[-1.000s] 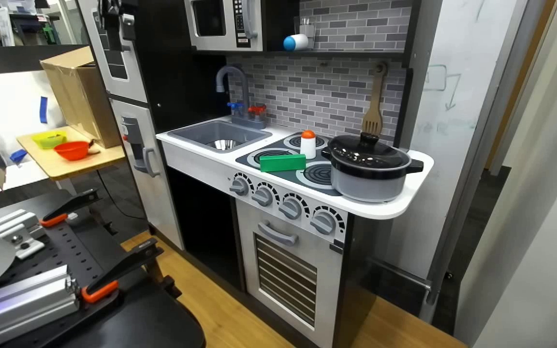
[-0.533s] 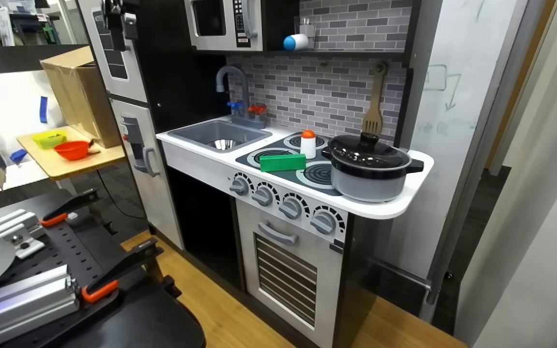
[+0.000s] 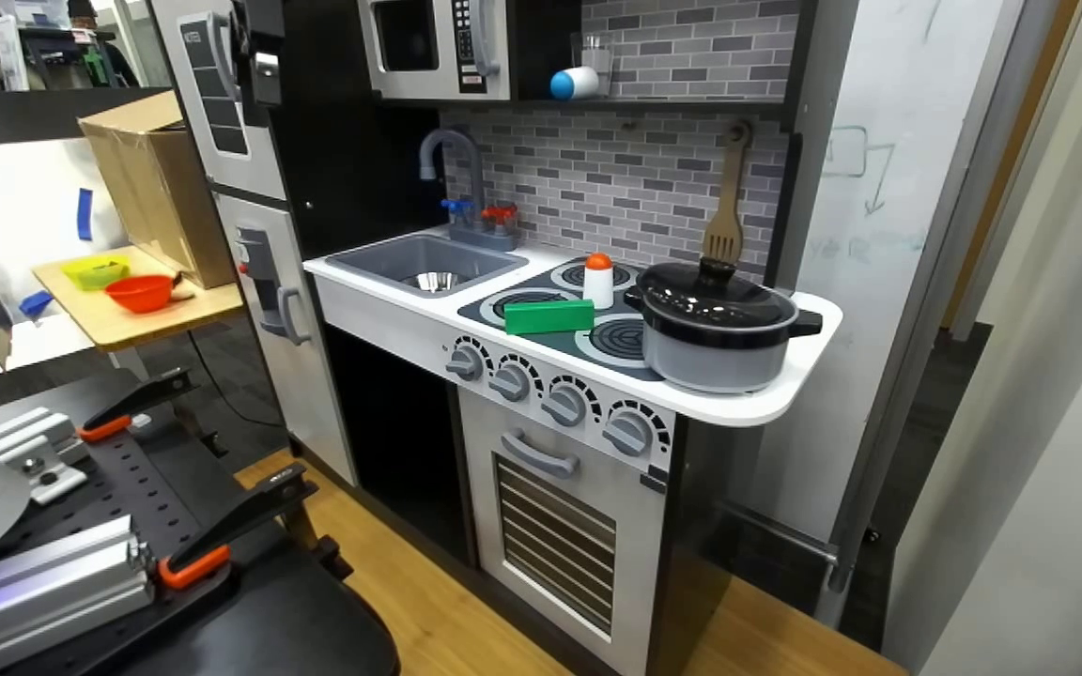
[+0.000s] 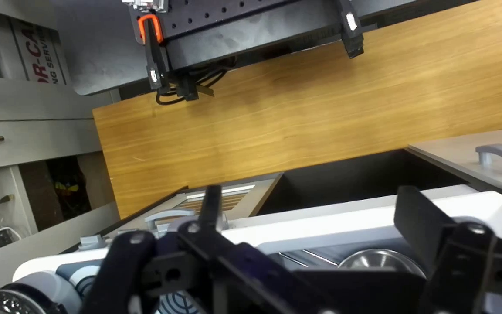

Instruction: Take off the lid from the pot, place the white object inside, and cover it with the lid

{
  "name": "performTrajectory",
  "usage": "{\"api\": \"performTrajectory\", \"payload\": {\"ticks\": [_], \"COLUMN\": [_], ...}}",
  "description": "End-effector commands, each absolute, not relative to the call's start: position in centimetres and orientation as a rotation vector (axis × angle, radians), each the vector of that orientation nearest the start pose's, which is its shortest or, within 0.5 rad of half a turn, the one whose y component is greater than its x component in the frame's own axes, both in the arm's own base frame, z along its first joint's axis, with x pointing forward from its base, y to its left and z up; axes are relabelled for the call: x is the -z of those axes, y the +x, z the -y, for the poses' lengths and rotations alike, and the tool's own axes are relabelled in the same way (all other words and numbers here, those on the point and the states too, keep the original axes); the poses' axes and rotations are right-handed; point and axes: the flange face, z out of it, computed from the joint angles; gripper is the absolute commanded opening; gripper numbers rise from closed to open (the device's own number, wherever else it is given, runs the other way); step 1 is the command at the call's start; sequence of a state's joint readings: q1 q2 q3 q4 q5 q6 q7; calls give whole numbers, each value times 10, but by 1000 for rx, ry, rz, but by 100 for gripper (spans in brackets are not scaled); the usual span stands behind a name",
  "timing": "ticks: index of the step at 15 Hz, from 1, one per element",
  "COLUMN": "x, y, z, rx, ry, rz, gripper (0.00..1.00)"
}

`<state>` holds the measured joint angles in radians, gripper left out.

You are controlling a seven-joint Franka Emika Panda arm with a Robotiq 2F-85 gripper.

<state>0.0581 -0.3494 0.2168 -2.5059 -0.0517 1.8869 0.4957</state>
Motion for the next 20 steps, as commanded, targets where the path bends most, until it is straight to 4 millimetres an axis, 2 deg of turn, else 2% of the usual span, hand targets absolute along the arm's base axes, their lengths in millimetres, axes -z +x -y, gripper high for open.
{"api": "performTrajectory", "payload": {"ticks": [1, 4, 9, 12, 13, 14, 16, 20], "x": [-369, -363, -377, -391, -397, -391, -399, -397], "y": [384, 388, 388, 382, 381, 387, 384, 381], "z": [-84, -56, -2, 20, 23, 20, 22, 22], "rx": [-436, -477, -402, -338, -313, -376, -339, -340], "ry": [-3254, -3207, -3126, -3123, -3121, -3117, -3112, -3111], "rz": [-491, -631, -882, -989, -1017, -962, -991, -1002], "gripper": [100, 100, 100, 100, 100, 100, 100, 100]}}
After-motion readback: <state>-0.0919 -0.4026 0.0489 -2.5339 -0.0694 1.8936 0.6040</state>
